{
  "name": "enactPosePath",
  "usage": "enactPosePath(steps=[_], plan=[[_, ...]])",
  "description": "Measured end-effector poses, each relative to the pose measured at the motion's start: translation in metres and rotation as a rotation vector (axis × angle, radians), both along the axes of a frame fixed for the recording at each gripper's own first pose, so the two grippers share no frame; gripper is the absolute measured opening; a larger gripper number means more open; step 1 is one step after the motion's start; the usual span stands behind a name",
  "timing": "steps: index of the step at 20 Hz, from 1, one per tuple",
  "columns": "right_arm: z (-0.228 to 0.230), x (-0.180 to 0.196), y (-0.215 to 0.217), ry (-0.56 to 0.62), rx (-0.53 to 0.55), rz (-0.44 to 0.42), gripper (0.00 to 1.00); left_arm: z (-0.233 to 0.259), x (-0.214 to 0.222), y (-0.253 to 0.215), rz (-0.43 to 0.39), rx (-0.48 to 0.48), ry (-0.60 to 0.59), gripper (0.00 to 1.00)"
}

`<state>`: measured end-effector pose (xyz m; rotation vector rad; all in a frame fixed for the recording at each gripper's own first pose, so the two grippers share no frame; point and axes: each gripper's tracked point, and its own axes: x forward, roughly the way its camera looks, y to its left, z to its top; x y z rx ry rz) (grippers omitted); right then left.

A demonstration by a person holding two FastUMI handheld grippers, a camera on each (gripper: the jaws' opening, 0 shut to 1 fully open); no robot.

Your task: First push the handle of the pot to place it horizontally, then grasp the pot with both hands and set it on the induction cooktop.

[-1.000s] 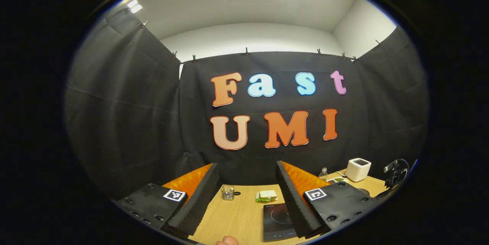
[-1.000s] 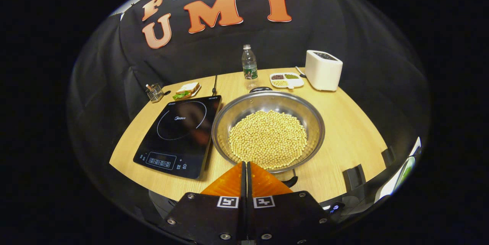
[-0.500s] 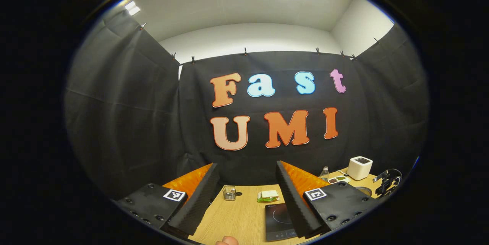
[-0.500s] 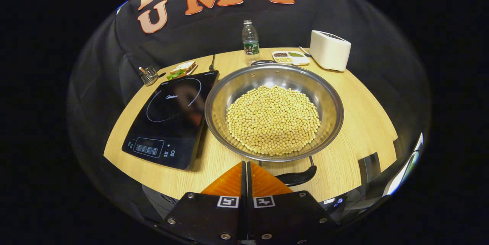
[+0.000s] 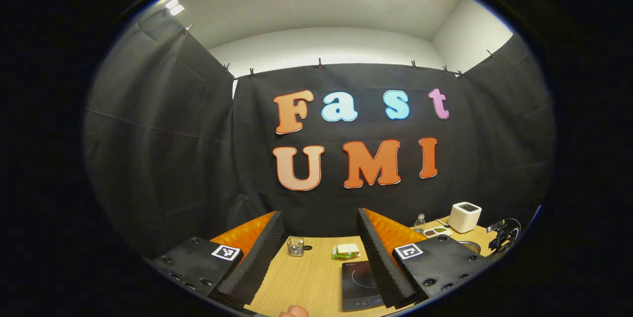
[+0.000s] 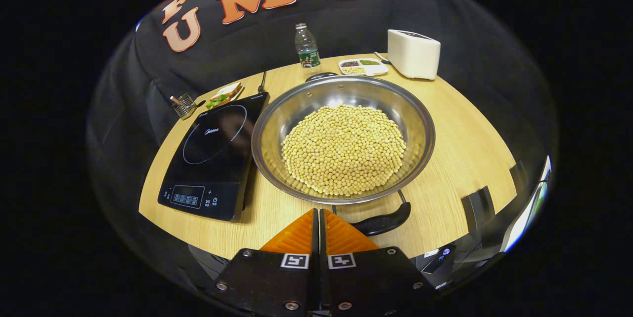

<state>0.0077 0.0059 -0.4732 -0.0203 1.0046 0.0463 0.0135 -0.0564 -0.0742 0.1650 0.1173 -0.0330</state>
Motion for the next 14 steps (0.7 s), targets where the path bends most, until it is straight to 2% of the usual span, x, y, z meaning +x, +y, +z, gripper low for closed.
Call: enactPosePath(steps=[7, 14], plan=[[0.004, 0.006, -0.029, -0.01, 0.001, -0.074, 0.0, 0.011, -0.001, 0.0, -0.003, 0.02, -0.025, 0.99], [0.007, 0.012, -0.051, -0.023, -0.012, -0.107, 0.0, 0.019, -0.005, -0.001, -0.018, 0.021, -0.05, 0.98]])
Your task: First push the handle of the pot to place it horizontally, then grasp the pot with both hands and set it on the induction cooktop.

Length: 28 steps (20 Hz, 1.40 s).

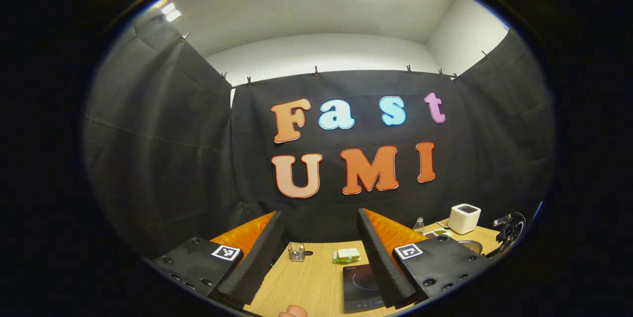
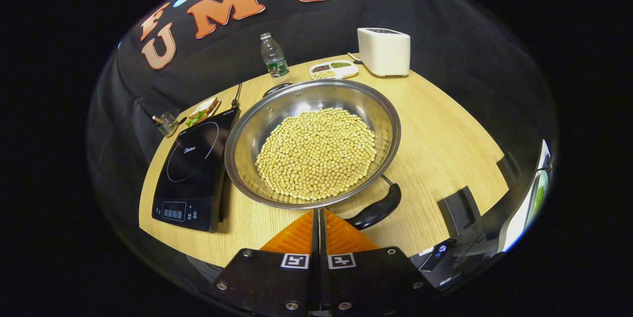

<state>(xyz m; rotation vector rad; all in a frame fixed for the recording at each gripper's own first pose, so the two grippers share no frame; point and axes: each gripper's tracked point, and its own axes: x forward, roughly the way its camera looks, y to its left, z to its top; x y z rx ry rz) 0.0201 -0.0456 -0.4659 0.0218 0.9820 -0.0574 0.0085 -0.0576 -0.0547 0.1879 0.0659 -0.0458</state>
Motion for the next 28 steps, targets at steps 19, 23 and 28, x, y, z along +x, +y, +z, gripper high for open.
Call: enactPosePath(steps=[19, 23, 28], plan=[[0.003, 0.026, -0.053, -0.032, -0.091, -0.115, 0.0, -0.019, 0.035, 0.037, 0.077, -0.034, 0.011, 0.99], [0.005, 0.037, -0.068, -0.032, -0.101, -0.128, 0.0, -0.027, 0.059, 0.033, 0.091, -0.055, 0.026, 0.99], [0.007, 0.056, -0.087, -0.048, -0.115, -0.151, 0.0, -0.035, 0.083, 0.01, 0.058, -0.049, 0.031, 0.98]])
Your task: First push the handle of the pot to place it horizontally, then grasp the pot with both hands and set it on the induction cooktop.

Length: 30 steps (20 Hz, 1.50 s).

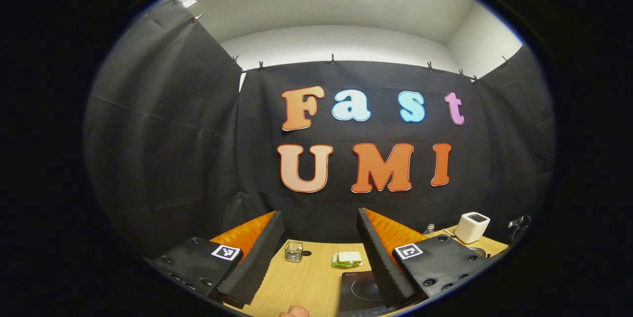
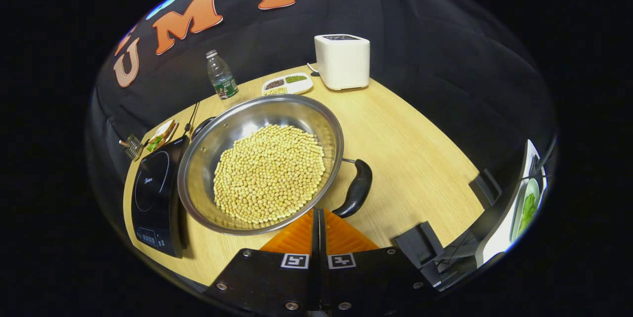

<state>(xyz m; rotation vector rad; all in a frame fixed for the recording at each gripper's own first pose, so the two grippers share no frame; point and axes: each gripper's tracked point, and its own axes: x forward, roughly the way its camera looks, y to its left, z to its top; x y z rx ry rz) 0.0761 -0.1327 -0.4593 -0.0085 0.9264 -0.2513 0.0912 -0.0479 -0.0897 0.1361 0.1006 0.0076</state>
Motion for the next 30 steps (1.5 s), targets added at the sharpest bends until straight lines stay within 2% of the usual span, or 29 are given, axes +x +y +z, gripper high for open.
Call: enactPosePath(steps=[3, 6, 10, 19, 30], plan=[[0.001, 0.011, -0.01, -0.007, -0.007, 0.006, 0.0, -0.004, 0.016, -0.007, -0.001, 0.008, -0.004, 0.99], [0.005, 0.027, -0.02, -0.042, -0.012, 0.02, 0.0, -0.014, 0.027, -0.016, -0.005, -0.011, 0.002, 0.96], [0.005, 0.04, -0.027, -0.054, -0.006, 0.025, 0.0, -0.03, 0.043, -0.035, -0.03, -0.04, 0.026, 0.99], [0.004, 0.068, -0.039, -0.086, -0.04, 0.064, 0.0, -0.042, 0.058, -0.069, -0.09, -0.015, 0.024, 0.96], [0.001, 0.103, -0.047, -0.142, -0.026, 0.079, 0.0, -0.073, 0.084, -0.086, -0.094, 0.01, 0.081, 0.98]])
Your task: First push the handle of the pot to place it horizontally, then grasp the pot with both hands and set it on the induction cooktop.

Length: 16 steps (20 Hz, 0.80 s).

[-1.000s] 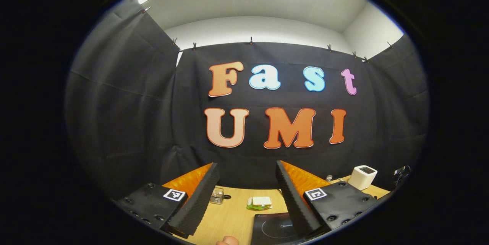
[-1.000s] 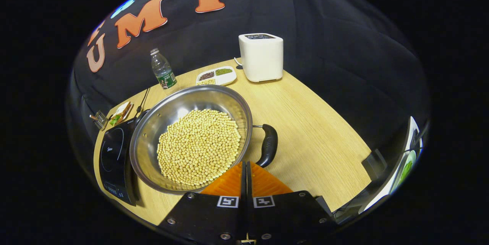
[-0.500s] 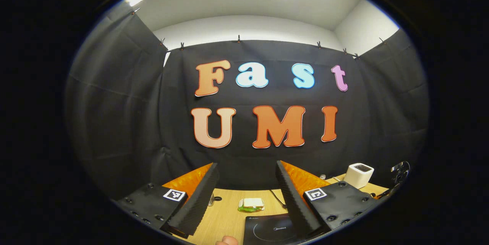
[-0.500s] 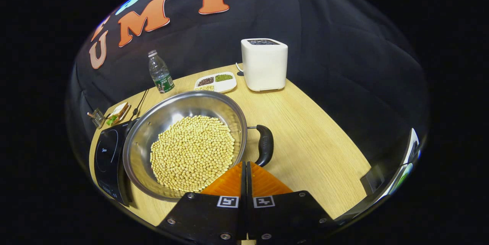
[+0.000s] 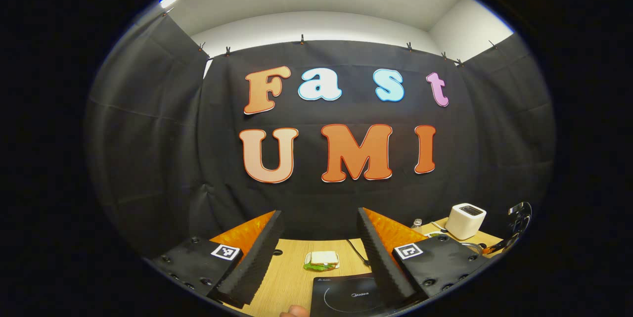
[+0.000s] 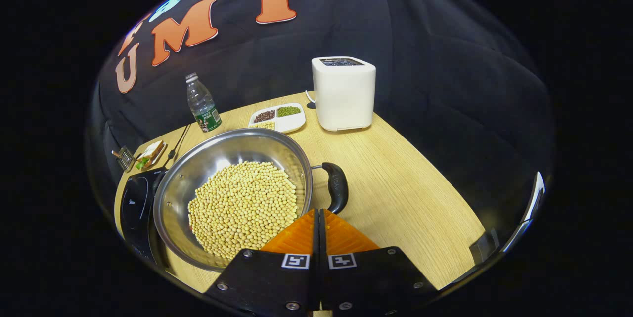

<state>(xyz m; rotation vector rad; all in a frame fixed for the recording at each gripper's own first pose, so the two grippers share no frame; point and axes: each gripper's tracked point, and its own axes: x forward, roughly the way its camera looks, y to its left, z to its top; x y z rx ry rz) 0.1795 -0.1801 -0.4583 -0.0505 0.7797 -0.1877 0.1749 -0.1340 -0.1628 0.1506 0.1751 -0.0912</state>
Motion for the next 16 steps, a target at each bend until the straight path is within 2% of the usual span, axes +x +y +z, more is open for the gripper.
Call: enactPosePath(steps=[8, 16], plan=[[-0.002, 0.018, -0.003, -0.001, 0.019, 0.029, 0.0, -0.015, 0.008, -0.034, -0.039, 0.022, 0.007, 0.98], [-0.006, 0.022, -0.013, 0.009, -0.021, 0.038, 0.0, -0.097, 0.023, -0.094, -0.103, -0.05, 0.133, 0.98]])
